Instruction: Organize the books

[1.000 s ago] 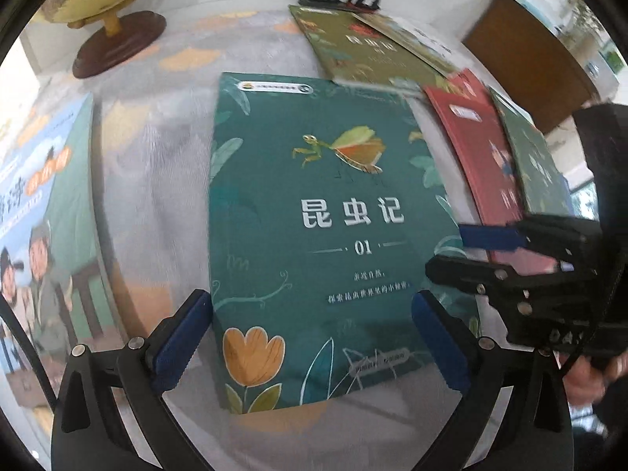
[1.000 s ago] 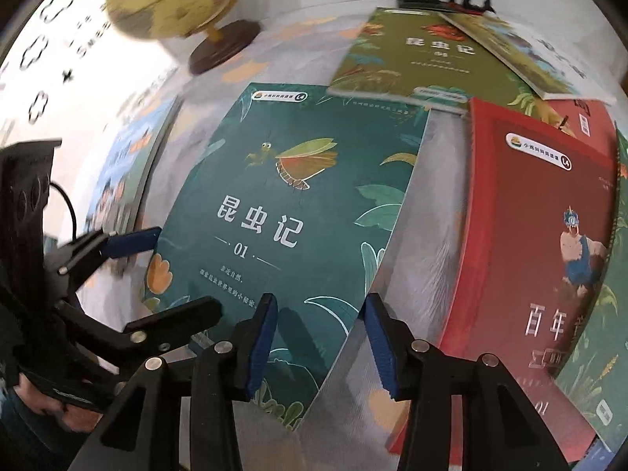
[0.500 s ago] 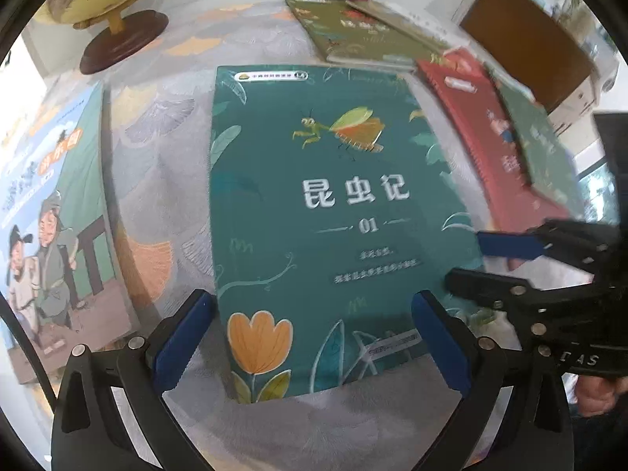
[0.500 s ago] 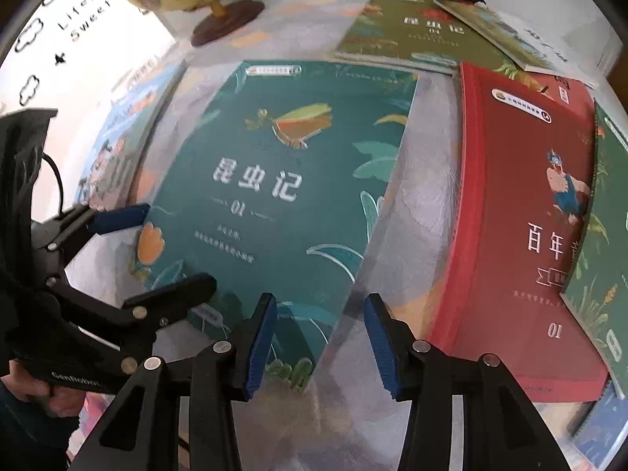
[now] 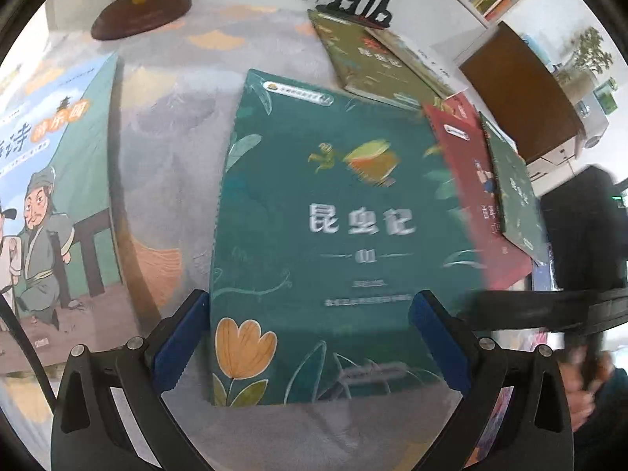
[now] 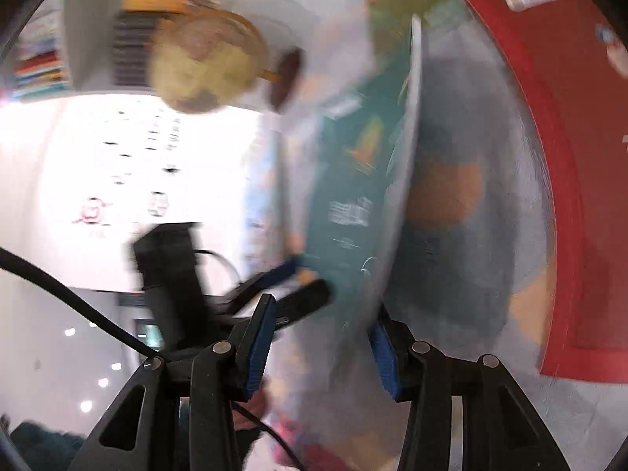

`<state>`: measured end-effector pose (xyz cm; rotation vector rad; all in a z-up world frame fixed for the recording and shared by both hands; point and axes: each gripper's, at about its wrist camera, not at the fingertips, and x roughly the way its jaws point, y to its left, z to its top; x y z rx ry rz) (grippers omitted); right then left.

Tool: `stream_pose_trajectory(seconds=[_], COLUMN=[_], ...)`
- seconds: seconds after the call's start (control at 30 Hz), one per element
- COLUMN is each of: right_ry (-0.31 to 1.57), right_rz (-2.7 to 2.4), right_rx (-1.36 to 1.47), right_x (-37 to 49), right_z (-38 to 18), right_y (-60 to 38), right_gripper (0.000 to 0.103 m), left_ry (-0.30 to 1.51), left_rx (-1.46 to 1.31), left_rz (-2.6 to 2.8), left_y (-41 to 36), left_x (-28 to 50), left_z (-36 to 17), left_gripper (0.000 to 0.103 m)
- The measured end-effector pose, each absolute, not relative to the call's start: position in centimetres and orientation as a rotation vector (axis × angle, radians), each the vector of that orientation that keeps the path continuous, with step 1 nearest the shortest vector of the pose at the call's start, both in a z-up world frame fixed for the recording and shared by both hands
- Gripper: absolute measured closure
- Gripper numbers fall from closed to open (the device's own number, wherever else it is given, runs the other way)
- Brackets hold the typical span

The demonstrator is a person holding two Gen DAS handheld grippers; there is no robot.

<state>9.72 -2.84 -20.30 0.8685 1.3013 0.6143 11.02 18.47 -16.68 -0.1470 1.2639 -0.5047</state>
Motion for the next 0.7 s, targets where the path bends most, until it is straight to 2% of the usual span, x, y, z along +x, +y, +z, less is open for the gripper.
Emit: stream_pose_trajectory(seconds=[0.07, 0.1, 0.13, 0.2, 0.5, 0.6, 0.7], right_ry=[1.349, 1.346, 1.35, 1.342, 1.29, 1.315, 1.326], right_rz=[0.542, 0.529, 0.502, 0.475, 0.414, 0.389, 0.398], right_rx=[0.814, 0.85, 0.864, 0.884, 0.5, 0.529, 0.683], right_x=[9.8, 9.8, 9.8, 9.8, 10.3, 10.4, 10.0], right_z=[-21.9, -22.5, -22.7, -22.7, -18.4, -19.6, -21.1], right_y=[-2.0, -2.1, -2.3, -2.9, -2.8, -3.9, -5.9], right_gripper=[0.065, 0.078, 0.085, 0.088, 0.089, 0.089, 0.089], left_ry=[1.263, 1.262, 1.263, 1.266, 1.207, 1.209, 1.26], left_rx=[-0.101, -0.102, -0.115, -0.166, -0.403, -0.447, -0.47], left_rz=[-0.494, -0.506, -0.516, -0.553, -0.728, -0.762, -0.743], left_y=[18.3, 18.3, 18.5, 18.9, 18.2, 18.0, 17.9], left_x=[10.9, 10.8, 10.8, 10.8, 10.1, 10.5, 11.4], left_z=[-16.7, -16.6, -16.6, -16.6, -14.1, -14.4, -16.5], left_gripper=[0.005, 0.005, 0.005, 0.005, 0.004, 0.004, 0.004])
